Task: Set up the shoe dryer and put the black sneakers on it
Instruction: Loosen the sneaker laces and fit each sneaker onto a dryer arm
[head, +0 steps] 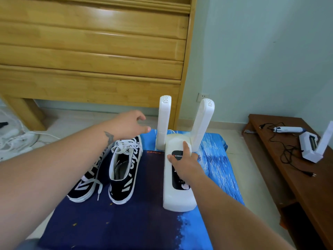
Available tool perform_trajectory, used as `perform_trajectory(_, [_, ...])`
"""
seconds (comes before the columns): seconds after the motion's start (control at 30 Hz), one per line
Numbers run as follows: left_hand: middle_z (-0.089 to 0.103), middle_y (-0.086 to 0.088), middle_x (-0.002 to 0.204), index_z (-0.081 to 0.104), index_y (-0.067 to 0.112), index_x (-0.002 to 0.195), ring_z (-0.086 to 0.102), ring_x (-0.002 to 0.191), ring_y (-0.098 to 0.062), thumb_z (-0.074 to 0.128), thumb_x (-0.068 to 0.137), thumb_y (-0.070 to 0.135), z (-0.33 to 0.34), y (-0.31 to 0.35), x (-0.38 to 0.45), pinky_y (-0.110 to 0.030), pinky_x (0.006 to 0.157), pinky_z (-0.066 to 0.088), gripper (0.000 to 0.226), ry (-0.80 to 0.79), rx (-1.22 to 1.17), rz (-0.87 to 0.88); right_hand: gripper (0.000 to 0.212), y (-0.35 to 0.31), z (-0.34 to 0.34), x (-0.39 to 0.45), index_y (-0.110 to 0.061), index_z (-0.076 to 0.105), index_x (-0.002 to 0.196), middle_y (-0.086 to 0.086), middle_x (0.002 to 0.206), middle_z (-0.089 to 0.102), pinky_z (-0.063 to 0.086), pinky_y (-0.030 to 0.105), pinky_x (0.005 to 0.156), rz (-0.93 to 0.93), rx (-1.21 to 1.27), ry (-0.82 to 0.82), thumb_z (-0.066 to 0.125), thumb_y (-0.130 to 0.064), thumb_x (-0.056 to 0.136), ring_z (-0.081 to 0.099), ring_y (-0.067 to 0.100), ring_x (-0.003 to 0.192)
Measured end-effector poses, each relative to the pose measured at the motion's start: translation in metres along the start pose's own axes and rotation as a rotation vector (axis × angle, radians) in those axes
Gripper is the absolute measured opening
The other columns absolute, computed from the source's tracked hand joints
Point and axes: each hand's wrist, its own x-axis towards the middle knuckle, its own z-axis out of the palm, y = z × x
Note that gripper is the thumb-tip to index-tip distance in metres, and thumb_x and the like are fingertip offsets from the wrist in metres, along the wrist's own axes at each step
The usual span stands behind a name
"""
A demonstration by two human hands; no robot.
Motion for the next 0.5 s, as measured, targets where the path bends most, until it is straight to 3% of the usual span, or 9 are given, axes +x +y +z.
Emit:
perform_trajectory(0.07, [0.047, -0.002, 0.145, 0.048, 0.022, 0.133, 0.059, 0.113, -0.021, 0.059, 0.088, 0.043, 0.0, -0.014, -0.015, -0.027, 0.077, 0.044, 0.051, 0.041, 0.021, -0.018, 0.081, -0.001, 0.0, 0.0, -0.043, -0.009, 0.152, 0.01, 0.157, 0.014, 0.04, 0.039, 0.077, -0.001, -0.004, 0.007, 0.041, -0.064, 0.092, 0.048, 0.036, 0.123])
perform_trajectory(0.23, [0.059, -0.005, 0.128, 0.047, 0.017, 0.132, 0.062, 0.104, -0.023, 0.055, 0.089, 0.041, 0.008, -0.041, -0.048, -0.032, 0.089, 0.047, 0.05, 0.052, 0.094, -0.105, 0.081, -0.002, -0.001, -0.001, -0.042, -0.008, 0.153, 0.011, 0.157, 0.02, 0.037, 0.041, 0.081, -0.003, -0.063, 0.032, 0.037, -0.068, 0.091, 0.046, 0.038, 0.126])
perform_trajectory(0.3, [0.066, -0.007, 0.103, 0.058, 0.011, 0.106, 0.06, 0.089, -0.023, 0.055, 0.089, 0.043, 0.013, -0.047, -0.057, -0.032, 0.073, 0.046, 0.037, 0.072, 0.135, -0.127, 0.081, -0.004, -0.003, -0.004, -0.043, -0.006, 0.153, 0.011, 0.157, 0.023, 0.04, 0.044, 0.088, 0.002, -0.065, 0.044, 0.035, -0.071, 0.089, 0.045, 0.039, 0.129])
perform_trajectory(0.37, [0.057, -0.004, 0.067, 0.051, 0.012, 0.069, 0.05, 0.061, -0.019, 0.053, 0.089, 0.044, 0.019, -0.049, -0.066, -0.03, 0.053, 0.035, 0.037, 0.069, 0.158, -0.163, 0.08, -0.006, -0.004, -0.011, -0.041, -0.002, 0.154, 0.011, 0.159, 0.022, 0.04, 0.047, 0.097, 0.021, -0.045, 0.066, 0.034, -0.071, 0.089, 0.041, 0.039, 0.134])
perform_trajectory(0.4, [0.051, -0.003, 0.061, 0.046, 0.013, 0.061, 0.047, 0.056, -0.017, 0.051, 0.089, 0.041, 0.023, -0.05, -0.069, -0.029, 0.049, 0.031, 0.04, 0.057, 0.159, -0.178, 0.079, -0.007, -0.004, -0.014, -0.039, 0.002, 0.154, 0.011, 0.159, 0.022, 0.039, 0.048, 0.101, 0.023, -0.046, 0.087, 0.035, -0.07, 0.09, 0.038, 0.038, 0.136])
perform_trajectory(0.5, [0.061, -0.013, 0.075, 0.055, 0.009, 0.066, 0.058, 0.072, -0.025, 0.045, 0.092, 0.027, 0.032, -0.049, -0.073, -0.028, 0.055, 0.034, 0.032, 0.029, 0.126, -0.217, 0.069, -0.012, -0.001, -0.03, -0.024, 0.024, 0.153, 0.01, 0.154, 0.033, 0.033, 0.048, 0.11, -0.079, -0.114, 0.229, 0.041, -0.059, 0.095, 0.032, 0.031, 0.141])
